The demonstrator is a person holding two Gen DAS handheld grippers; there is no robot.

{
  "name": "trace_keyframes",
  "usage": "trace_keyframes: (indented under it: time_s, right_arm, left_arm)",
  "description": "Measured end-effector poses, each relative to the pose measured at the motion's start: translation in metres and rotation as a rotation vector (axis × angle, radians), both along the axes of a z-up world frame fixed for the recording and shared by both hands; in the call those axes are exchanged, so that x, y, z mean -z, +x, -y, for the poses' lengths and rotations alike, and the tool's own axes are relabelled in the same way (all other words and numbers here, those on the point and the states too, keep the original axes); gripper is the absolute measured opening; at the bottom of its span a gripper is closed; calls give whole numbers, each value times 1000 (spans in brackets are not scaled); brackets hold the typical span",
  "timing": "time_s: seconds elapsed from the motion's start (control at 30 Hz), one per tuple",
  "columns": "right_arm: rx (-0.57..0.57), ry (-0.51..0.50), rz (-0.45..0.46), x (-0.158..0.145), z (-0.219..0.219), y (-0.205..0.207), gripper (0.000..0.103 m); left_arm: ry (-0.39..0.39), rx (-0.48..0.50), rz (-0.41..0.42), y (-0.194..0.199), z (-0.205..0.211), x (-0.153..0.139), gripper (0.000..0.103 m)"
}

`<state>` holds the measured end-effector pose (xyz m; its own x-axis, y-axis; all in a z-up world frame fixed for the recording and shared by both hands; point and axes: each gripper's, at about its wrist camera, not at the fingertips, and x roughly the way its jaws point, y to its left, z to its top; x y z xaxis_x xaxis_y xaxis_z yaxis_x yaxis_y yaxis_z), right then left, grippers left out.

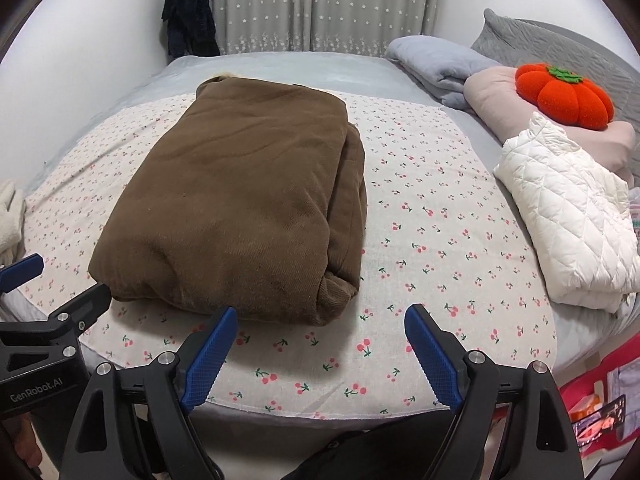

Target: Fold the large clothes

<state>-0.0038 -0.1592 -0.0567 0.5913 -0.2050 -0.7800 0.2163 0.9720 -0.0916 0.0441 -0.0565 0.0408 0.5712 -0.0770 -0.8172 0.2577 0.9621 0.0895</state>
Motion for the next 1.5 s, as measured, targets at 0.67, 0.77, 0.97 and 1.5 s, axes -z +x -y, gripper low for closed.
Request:
trace_keyframes:
  time_s: [0.67,0.77,0.97,1.5]
  right_arm:
    - [-7,-2,7,-3,-2,0,88]
    - [-5,-4,7,-3,-1,0,88]
    - [-3,-2,9,-4,0,-1,88]
    - [-3,-1,9,-4,0,-1,88]
  left_arm:
    - [-19,-5,-23,3,-3,4,100]
    - [-21,-1,-21,2,-2,3,100]
    - [-25,-1,-25,1,-2,4,100]
    - [-32,4,-26,2,-4,3,100]
